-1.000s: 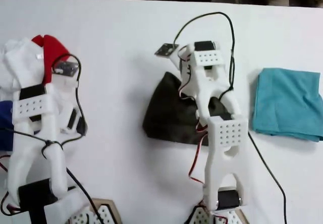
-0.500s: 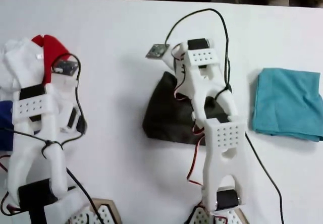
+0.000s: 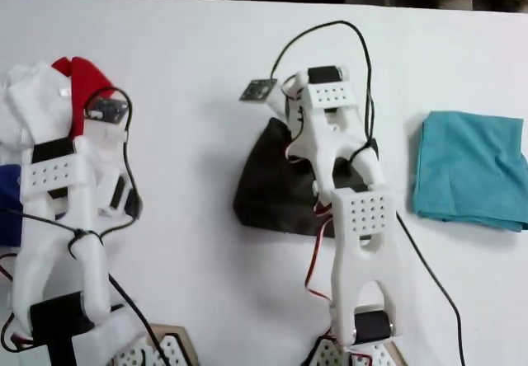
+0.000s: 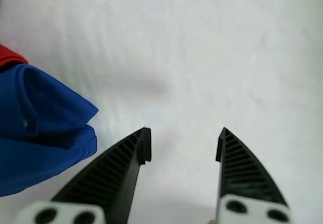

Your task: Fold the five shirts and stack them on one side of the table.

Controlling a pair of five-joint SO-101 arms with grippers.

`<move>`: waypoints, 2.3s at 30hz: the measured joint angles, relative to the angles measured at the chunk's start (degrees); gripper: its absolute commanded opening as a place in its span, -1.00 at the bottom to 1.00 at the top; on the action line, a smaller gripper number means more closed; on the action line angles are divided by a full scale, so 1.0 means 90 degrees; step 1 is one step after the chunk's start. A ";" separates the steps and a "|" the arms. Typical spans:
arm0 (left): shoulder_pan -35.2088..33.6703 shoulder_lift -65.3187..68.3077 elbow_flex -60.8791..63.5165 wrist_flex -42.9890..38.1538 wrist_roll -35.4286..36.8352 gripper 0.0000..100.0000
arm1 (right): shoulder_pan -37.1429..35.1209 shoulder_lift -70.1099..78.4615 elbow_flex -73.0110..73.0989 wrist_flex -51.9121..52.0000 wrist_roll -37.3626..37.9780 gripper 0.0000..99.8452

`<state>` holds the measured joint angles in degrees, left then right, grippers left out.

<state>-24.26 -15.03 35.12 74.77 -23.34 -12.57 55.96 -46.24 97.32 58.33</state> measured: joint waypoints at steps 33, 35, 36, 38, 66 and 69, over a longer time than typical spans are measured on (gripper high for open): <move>0.0039 0.0000 0.0000 0.0000 0.0000 -0.54 | 0.1836 -0.3409 0.1973 0.0049 -0.1621 -0.96; 0.0039 0.0000 0.0000 0.0000 0.0000 -0.54 | 0.2051 -0.3419 0.1973 0.0049 -0.1621 -0.96; 0.0039 0.0000 0.0000 0.0000 0.0000 -0.54 | 0.2168 -0.3419 0.1973 0.0049 -0.1621 -0.96; 0.0039 0.0000 0.0000 0.0000 0.0000 -0.54 | 0.2393 -0.3419 0.1973 0.0049 -0.1621 -0.96; 0.0039 0.0000 0.0000 0.0078 0.0000 -0.54 | 0.4366 -0.3409 0.1748 -0.1016 -0.1895 -0.96; 0.0039 0.0000 0.0000 0.0078 0.0000 -0.54 | 0.4454 -0.3409 0.1407 -0.1016 -0.1895 -0.96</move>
<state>-23.91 -15.03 35.12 75.47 -23.34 27.52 25.27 -33.58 88.18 41.27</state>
